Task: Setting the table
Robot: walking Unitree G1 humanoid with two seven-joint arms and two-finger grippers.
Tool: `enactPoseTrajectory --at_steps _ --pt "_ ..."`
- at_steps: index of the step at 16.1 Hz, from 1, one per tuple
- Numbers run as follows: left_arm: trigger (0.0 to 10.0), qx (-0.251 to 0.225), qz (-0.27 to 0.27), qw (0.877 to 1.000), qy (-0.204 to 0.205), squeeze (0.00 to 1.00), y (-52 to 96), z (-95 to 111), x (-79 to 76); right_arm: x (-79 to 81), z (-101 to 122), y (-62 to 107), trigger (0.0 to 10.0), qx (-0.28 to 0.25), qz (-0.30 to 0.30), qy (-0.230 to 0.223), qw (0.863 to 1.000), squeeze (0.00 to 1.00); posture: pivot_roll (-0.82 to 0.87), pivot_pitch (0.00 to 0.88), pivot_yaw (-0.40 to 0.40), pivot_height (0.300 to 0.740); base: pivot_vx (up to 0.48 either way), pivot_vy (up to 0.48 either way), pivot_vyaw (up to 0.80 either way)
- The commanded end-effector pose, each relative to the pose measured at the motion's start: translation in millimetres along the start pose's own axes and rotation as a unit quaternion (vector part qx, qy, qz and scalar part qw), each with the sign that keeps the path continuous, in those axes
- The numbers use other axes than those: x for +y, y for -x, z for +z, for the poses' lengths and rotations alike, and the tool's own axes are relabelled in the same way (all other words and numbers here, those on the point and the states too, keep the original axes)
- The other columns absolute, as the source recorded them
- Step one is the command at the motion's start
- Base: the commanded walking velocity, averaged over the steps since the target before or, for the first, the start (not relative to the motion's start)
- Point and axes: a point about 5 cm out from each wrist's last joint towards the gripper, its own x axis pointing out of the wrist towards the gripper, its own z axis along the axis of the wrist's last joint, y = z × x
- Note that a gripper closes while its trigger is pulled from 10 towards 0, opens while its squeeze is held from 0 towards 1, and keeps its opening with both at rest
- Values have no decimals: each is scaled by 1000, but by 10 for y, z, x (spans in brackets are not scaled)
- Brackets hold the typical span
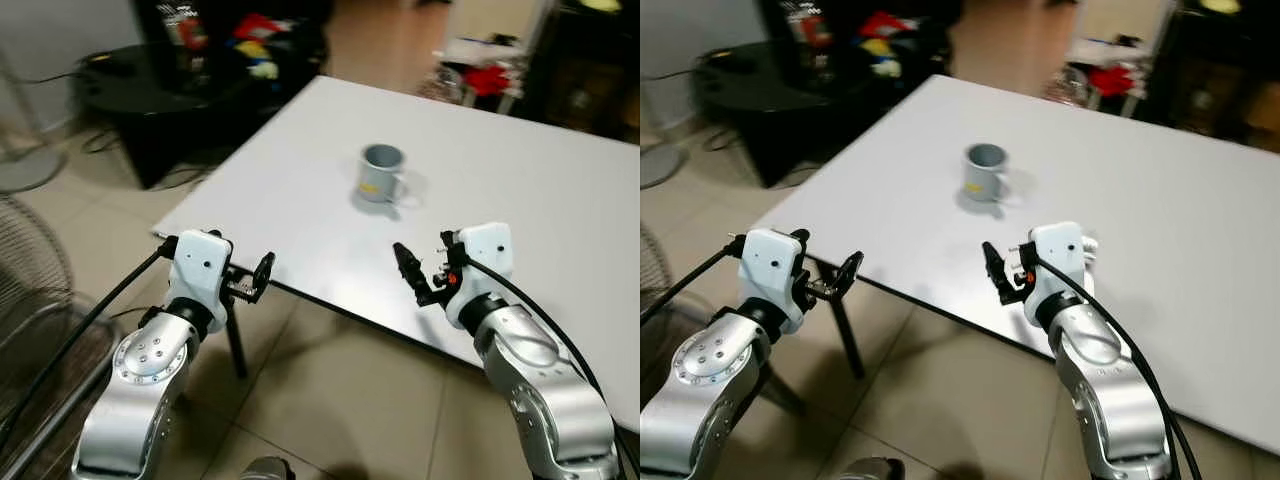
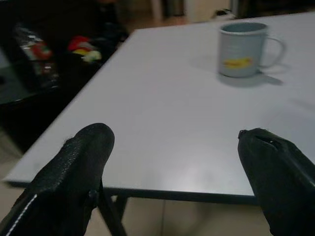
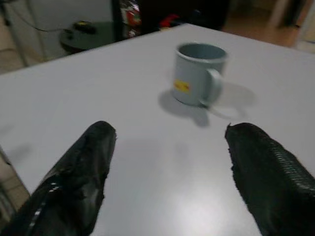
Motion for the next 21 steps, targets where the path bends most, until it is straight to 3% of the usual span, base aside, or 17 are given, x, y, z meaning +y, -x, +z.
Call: enactPoseTrajectory --at_steps 1,6,9,11,13,15,17,18,21 --pt "10000 -4 19 1000 -5 0 -1 12 43 20 1 -2 10000 -7 10 -3 1000 1000 102 0 -13 740 0 0 800" --pt "10000 7 43 999 -8 0 -34 -12 77 131 28 -83 10000 -16 31 -22 999 1000 117 0 -16 740 0 0 800" --pt "10000 -4 24 999 -22 0 -61 62 58 151 48 -47 10000 -19 37 -32 999 1000 114 0 -7 740 0 0 800" --pt "10000 20 51 998 -12 0 -39 -33 102 184 7 -51 10000 -14 37 -39 998 1000 93 0 20 740 0 0 800" --pt "10000 25 24 999 -21 0 -23 -31 40 210 37 -24 10000 -24 39 -50 998 1000 90 0 19 740 0 0 800" --pt "10000 57 39 998 -12 0 -35 -103 82 204 2 -24 10000 -21 30 -56 998 1000 78 0 34 740 0 0 800" --pt "10000 55 15 998 -33 0 -36 -73 34 204 -1 1 10000 -19 33 -60 997 1000 81 0 34 740 0 0 800" --pt "10000 52 33 998 -14 0 -34 -83 80 212 -46 -7 10000 -10 34 -59 998 1000 80 0 40 740 0 0 800" --pt "10000 42 29 998 -25 0 -18 -44 71 222 -22 -20 10000 -13 35 -63 997 1000 90 0 34 740 0 0 800"
